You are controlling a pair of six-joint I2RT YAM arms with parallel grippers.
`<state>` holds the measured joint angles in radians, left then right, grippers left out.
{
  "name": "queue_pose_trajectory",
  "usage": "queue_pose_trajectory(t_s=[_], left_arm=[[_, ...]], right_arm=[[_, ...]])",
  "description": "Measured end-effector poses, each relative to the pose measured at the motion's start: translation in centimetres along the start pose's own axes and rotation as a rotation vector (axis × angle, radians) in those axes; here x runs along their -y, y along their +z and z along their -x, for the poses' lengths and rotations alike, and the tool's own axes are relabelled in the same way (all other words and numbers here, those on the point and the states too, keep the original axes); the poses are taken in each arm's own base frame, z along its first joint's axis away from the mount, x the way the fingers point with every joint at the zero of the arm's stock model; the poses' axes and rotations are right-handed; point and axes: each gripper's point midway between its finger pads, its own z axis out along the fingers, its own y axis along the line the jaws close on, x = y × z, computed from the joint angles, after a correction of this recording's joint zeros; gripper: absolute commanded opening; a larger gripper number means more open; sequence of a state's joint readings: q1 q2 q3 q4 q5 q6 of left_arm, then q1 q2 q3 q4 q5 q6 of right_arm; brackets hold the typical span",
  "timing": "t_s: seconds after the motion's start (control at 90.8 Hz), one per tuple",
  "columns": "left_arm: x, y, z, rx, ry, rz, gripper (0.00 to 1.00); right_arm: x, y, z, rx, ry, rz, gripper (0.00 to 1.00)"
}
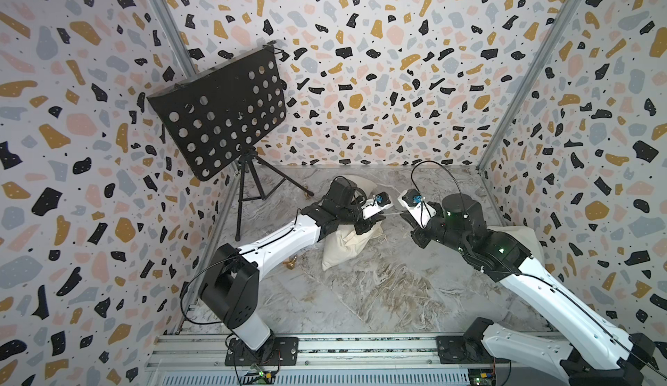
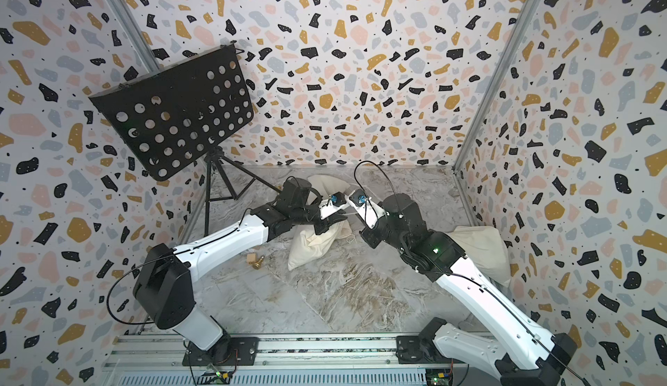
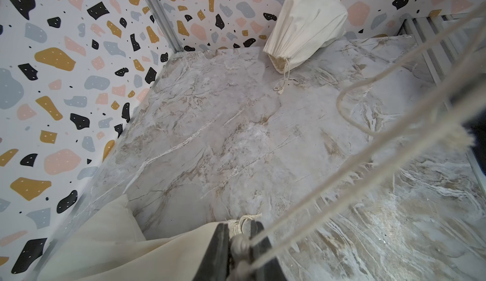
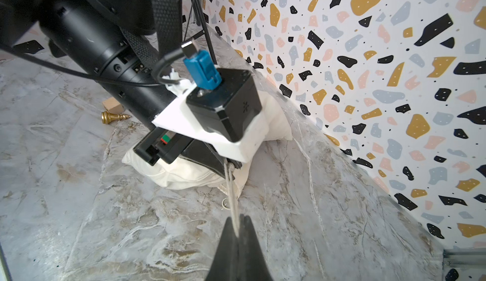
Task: Close the soil bag
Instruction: Frap the soil bag at the center of the board.
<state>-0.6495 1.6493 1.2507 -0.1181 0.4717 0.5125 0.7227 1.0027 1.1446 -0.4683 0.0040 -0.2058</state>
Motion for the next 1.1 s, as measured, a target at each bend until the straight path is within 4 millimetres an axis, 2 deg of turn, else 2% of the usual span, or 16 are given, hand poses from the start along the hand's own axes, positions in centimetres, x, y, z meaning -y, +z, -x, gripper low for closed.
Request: queue_pose_trajectory(t_s=[0.176, 0.242, 0.286, 0.363, 0.418, 0.528, 0.628, 0.859, 0.969, 1.101], left_arm=[[0.0, 0.1, -0.8, -0.03, -0.01, 0.009, 0.2], [-0.2, 0.1, -1.9, -0.069, -0.021, 0.029, 0.23], [-0.4, 0.1, -3.7, -0.132, -0.045, 0.052, 0.24], [-0.4, 0.3, -9.0, -0.284, -0.115, 0.066, 0.26], [-0.2, 0.3, -10.8, -0.332, -0.138, 0.063, 0.26], [-0.2, -0.1, -11.1, -0.348, -0.142, 0.078, 0.26], [-0.2, -1.1, -11.0, -0.34, -0.155, 0.101, 0.21], [-0.4, -4.2, -12.5, -0.332, -0.249, 0.167, 0.02], [-0.7, -6.0, -13.4, -0.34, -0.318, 0.223, 0.0], [-1.3, -8.3, -13.4, -0.345, -0.403, 0.31, 0.0]], right_arm=[[0.0, -0.2, -0.6, -0.008, 0.003, -0.007, 0.0], [0.2, -0.4, -0.3, 0.006, 0.005, -0.016, 0.0], [0.4, -0.9, 0.4, 0.041, 0.006, -0.029, 0.0], [0.7, -2.7, 1.8, 0.111, 0.01, -0.043, 0.0], [0.4, -3.3, 1.6, 0.109, 0.011, -0.029, 0.0], [0.3, -3.3, 1.8, 0.119, 0.021, -0.024, 0.0], [0.2, -3.3, 2.1, 0.132, 0.033, -0.016, 0.0], [-0.5, -1.4, 1.3, 0.141, 0.079, 0.01, 0.0], [-0.9, 0.2, 0.4, 0.139, 0.102, 0.023, 0.11], [-1.9, 3.1, -1.6, 0.115, 0.129, 0.059, 0.37]])
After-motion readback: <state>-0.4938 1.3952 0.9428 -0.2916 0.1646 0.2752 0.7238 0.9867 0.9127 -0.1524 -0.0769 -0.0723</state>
